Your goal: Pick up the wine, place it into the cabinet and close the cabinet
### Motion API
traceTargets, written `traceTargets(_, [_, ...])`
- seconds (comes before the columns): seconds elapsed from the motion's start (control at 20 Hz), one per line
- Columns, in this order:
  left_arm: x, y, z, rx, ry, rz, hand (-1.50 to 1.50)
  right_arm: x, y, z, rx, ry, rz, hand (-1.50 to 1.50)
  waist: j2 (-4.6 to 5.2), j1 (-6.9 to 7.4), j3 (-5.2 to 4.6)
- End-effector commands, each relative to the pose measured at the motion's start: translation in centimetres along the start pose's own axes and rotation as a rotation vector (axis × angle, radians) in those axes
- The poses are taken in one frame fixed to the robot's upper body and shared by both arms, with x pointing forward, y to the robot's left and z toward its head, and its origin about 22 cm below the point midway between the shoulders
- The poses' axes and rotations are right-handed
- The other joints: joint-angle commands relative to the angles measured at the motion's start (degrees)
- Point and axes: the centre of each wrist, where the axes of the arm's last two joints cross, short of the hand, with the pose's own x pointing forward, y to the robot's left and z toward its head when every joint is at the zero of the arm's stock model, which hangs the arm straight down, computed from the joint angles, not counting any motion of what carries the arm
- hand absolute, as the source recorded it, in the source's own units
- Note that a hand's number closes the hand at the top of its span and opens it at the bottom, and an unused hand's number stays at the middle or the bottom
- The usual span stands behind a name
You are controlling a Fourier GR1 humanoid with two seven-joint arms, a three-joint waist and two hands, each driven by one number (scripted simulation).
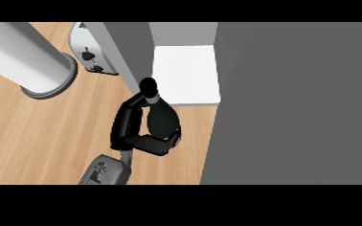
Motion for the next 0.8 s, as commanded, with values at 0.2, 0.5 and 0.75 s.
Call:
traceTargets(0.2, [-0.1,-0.6,-4.2,0.0,0.013,-0.034,1.5,5.2,-1.1,2.4,0.035,-0.046,-0.096,-1.5,0.09,-0.34,0.0])
traceTargets(0.5, [-1.0,-0.7,-6.9,0.0,0.033,-0.022,1.5,4.0,-0.9,2.2,0.025,-0.056,-0.107,-1.5,0.18,-0.47,0.01])
traceTargets(0.75, [-1.0,-2.6,-8.3,-0.01,0.037,-0.026,1.5,3.3,-1.0,2.3,0.027,-0.06,-0.109,-1.5,0.21,-0.98,0.04])
